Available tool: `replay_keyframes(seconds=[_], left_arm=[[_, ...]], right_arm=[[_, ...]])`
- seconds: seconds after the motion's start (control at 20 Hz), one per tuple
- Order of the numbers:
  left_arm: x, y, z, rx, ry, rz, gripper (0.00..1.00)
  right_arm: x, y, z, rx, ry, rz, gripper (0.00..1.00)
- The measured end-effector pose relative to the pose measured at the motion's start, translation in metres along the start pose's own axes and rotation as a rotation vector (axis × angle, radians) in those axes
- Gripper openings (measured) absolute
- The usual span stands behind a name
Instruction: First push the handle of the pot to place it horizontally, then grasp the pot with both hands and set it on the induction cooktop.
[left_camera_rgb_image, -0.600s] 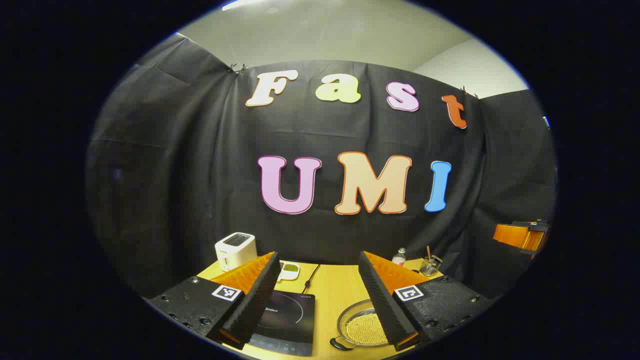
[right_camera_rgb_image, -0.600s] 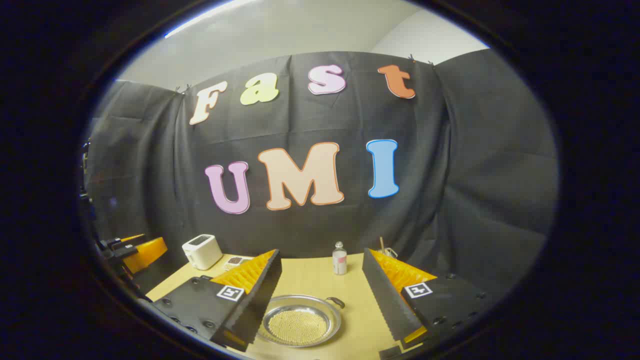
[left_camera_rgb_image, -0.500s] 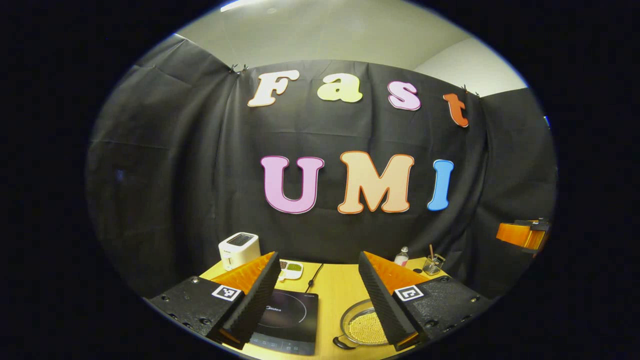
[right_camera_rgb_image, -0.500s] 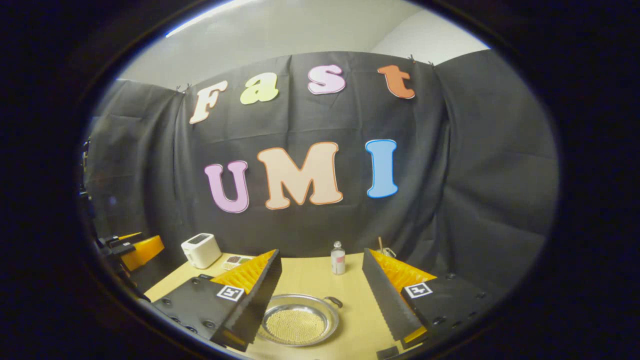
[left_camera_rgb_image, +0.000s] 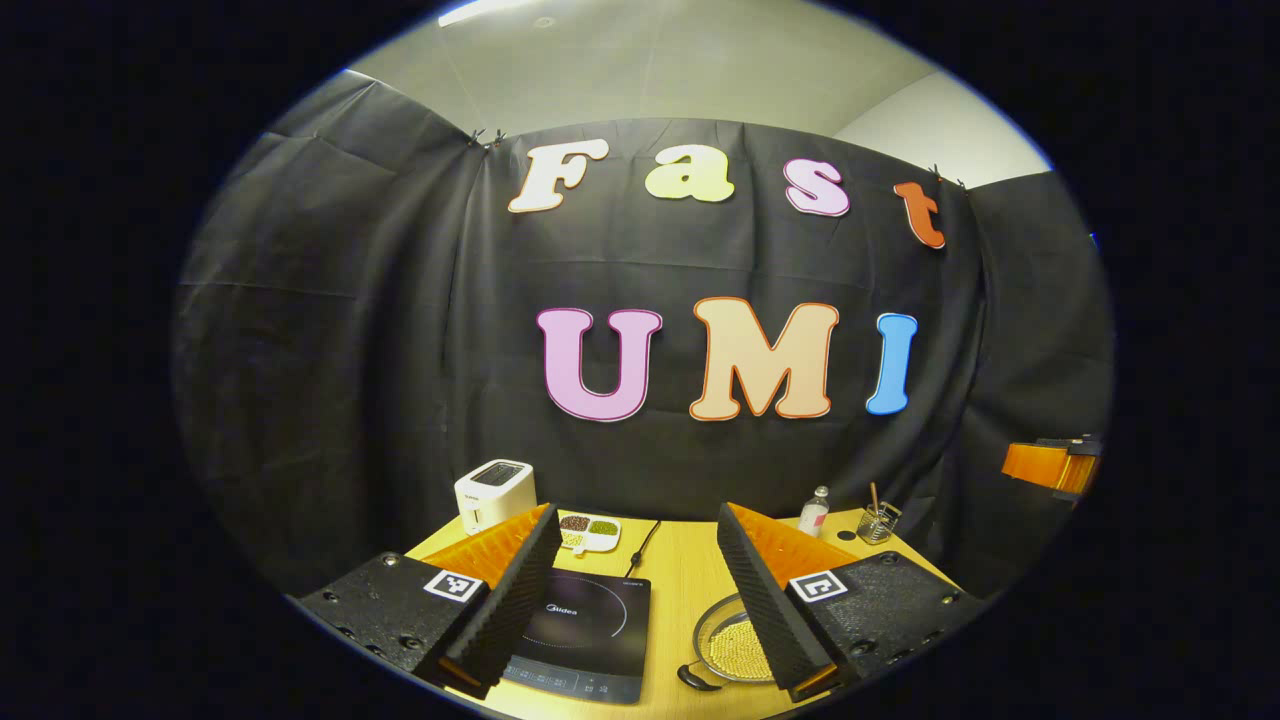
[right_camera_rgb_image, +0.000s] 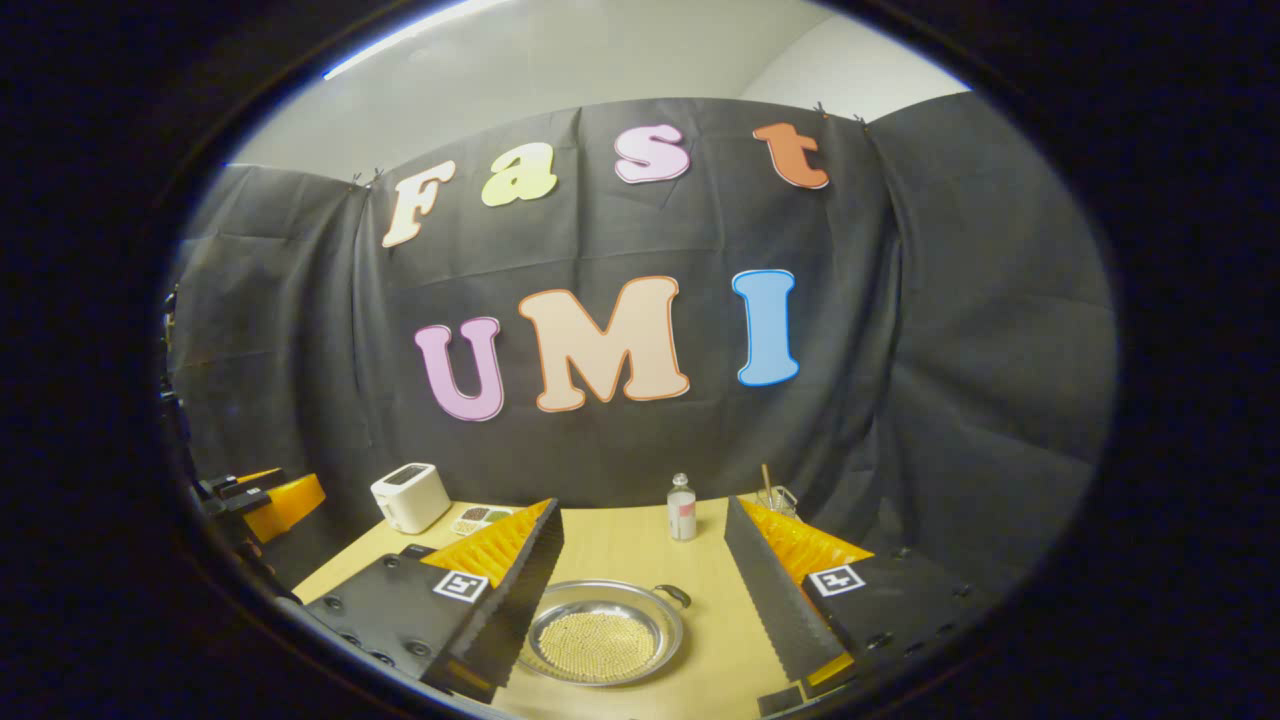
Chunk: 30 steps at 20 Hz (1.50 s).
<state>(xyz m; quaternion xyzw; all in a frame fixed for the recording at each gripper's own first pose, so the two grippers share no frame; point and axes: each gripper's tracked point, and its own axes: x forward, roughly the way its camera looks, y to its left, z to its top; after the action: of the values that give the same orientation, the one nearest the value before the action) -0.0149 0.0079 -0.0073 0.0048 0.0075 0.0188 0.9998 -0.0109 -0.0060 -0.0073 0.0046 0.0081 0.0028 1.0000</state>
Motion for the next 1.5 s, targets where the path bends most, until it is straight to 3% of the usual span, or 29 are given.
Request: replay_keyframes(seconds=[0.15,0.2,0.25,0.7,0.9,1.0,1.3,1.45,1.5], left_arm=[[0.000,-0.006,0.000,-0.005,-0.004,-0.020,0.96],[0.000,-0.006,-0.001,-0.003,-0.001,-0.024,0.96],[0.000,-0.006,-0.001,0.001,0.001,-0.028,0.96],[-0.005,-0.010,-0.005,0.011,0.014,-0.033,0.96],[-0.009,-0.008,-0.005,0.011,0.014,-0.025,0.96],[-0.008,-0.006,-0.003,0.017,0.007,-0.016,0.92],[-0.008,-0.002,-0.005,0.018,0.010,0.004,0.96],[-0.007,0.003,-0.006,0.019,0.013,0.019,0.96],[-0.008,0.005,-0.006,0.018,0.013,0.022,0.96]], right_arm=[[-0.006,-0.003,-0.002,-0.018,-0.002,-0.016,0.99],[-0.007,-0.003,-0.003,-0.021,0.000,-0.016,0.93],[-0.009,-0.004,-0.004,-0.022,0.002,-0.016,0.99],[-0.017,-0.001,-0.003,-0.005,0.001,0.005,0.99],[-0.016,0.006,0.000,-0.004,-0.020,0.031,0.82],[-0.012,0.011,-0.005,-0.007,-0.014,0.047,0.62],[0.000,0.015,-0.005,0.020,-0.022,0.059,0.04],[0.007,0.016,-0.011,-0.012,-0.011,0.064,0.00],[0.009,0.017,-0.014,-0.032,-0.005,0.065,0.06]])
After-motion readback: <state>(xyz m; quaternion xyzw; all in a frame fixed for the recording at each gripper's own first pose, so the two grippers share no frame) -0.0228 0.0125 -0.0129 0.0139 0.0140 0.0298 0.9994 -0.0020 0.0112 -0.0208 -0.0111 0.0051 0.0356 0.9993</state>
